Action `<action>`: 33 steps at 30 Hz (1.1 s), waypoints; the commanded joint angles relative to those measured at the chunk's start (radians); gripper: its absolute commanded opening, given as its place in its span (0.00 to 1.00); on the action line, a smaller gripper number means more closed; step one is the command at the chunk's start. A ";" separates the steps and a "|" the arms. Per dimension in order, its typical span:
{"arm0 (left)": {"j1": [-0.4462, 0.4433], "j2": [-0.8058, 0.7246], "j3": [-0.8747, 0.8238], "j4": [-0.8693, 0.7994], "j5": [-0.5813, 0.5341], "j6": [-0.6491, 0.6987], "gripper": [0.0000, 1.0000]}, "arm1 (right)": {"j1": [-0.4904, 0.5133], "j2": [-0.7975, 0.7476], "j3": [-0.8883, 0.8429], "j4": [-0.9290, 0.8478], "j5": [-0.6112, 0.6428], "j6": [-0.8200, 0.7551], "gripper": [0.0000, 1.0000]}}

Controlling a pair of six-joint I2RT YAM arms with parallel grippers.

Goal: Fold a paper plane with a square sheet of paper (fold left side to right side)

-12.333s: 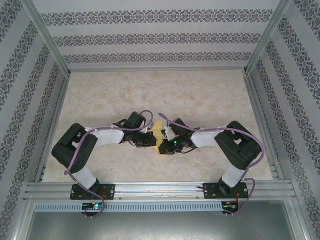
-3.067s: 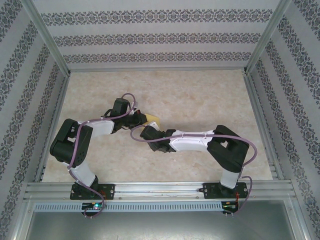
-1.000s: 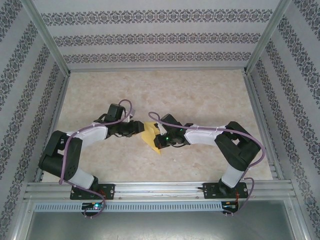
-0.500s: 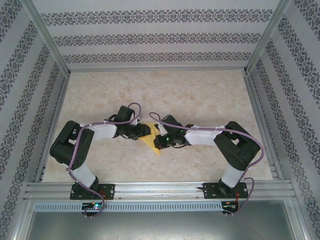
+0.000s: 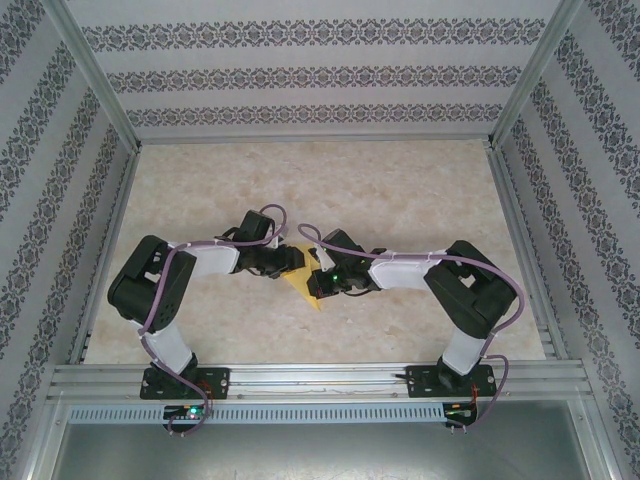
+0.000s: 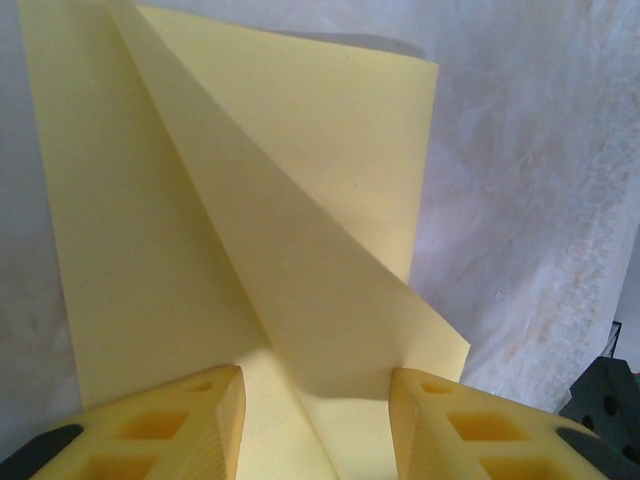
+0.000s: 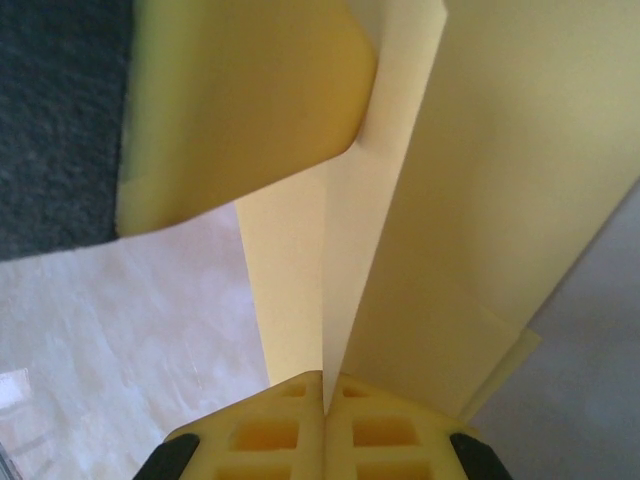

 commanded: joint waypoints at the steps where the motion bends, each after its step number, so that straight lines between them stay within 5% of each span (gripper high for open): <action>1: -0.010 0.029 0.017 0.012 -0.038 -0.019 0.42 | -0.010 0.030 -0.015 0.000 -0.029 -0.006 0.03; 11: -0.010 0.058 0.027 -0.062 -0.098 0.002 0.41 | -0.018 -0.002 -0.024 0.015 -0.050 0.005 0.11; 23: -0.011 0.059 0.013 -0.059 -0.107 0.002 0.40 | -0.108 -0.120 -0.076 0.134 -0.188 0.088 0.36; 33: -0.011 0.058 0.007 -0.043 -0.102 -0.004 0.40 | -0.137 -0.031 -0.046 0.221 -0.207 0.146 0.37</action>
